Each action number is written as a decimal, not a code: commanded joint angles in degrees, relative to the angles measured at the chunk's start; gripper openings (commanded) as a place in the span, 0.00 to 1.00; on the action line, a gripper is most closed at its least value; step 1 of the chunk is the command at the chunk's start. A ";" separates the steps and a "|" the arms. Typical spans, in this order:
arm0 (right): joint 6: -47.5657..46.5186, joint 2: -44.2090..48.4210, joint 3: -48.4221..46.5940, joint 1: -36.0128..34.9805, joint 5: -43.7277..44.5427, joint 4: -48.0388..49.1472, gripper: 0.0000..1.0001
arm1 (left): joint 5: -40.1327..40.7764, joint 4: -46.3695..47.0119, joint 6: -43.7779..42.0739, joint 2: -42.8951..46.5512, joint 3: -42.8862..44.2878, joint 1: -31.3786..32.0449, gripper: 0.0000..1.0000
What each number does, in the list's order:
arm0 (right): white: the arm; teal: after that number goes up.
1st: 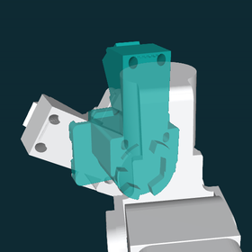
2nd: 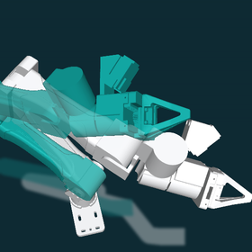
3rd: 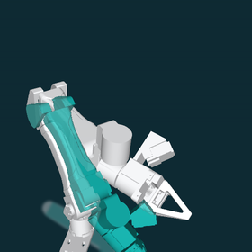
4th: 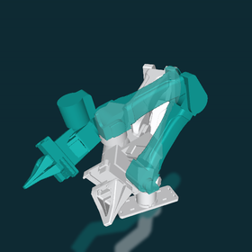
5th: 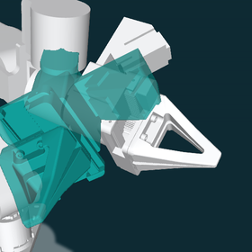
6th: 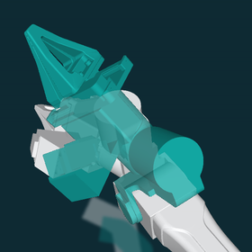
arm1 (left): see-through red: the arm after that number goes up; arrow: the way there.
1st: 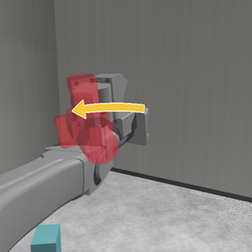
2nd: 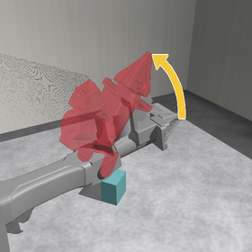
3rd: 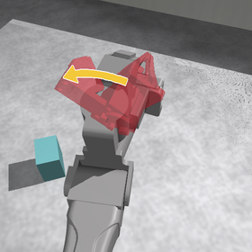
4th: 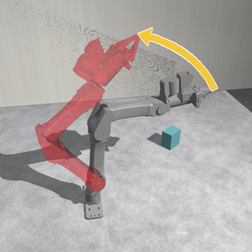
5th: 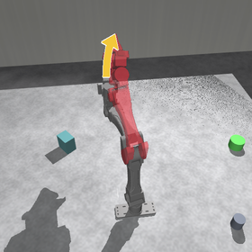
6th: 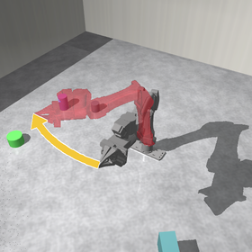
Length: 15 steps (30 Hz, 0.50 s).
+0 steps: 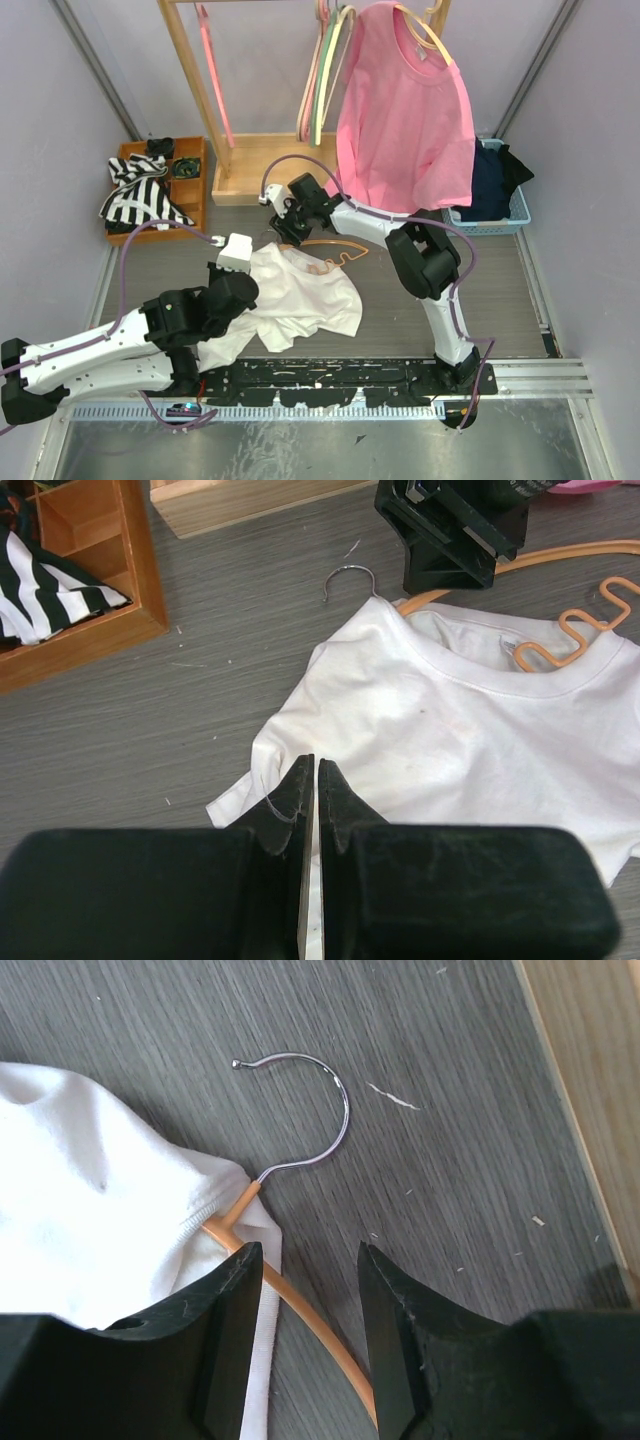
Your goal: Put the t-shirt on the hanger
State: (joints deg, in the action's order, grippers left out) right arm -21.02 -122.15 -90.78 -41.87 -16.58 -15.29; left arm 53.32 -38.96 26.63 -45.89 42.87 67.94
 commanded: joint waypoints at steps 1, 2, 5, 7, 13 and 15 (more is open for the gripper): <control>-1.41 -0.69 -1.33 -0.42 -0.35 0.97 0.49 | 1.17 0.02 -0.18 0.42 1.56 -0.38 0.11; -1.62 -0.97 -1.26 -0.62 0.04 0.98 0.49 | 1.17 0.02 -0.18 0.38 1.58 -0.39 0.11; -1.84 -1.57 -1.47 -1.01 0.61 1.00 0.49 | 1.18 0.02 -0.18 0.36 1.48 -0.46 0.11; -1.90 -2.16 -1.86 -1.26 0.75 0.96 0.49 | 1.17 0.02 -0.18 0.36 1.43 -0.44 0.10; -1.40 -1.58 -0.97 -2.03 1.36 2.07 0.47 | 1.17 0.11 -0.22 0.29 1.37 -0.49 0.10; -0.74 -0.55 -0.38 -2.03 1.42 2.61 0.49 | 1.17 0.18 -0.31 0.29 1.29 -0.60 0.10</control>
State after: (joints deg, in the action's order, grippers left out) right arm -22.35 -124.22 -91.31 -43.00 -15.09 -14.11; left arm 53.30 -38.94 26.59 -45.89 42.87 67.64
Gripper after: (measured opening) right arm 0.476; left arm 0.105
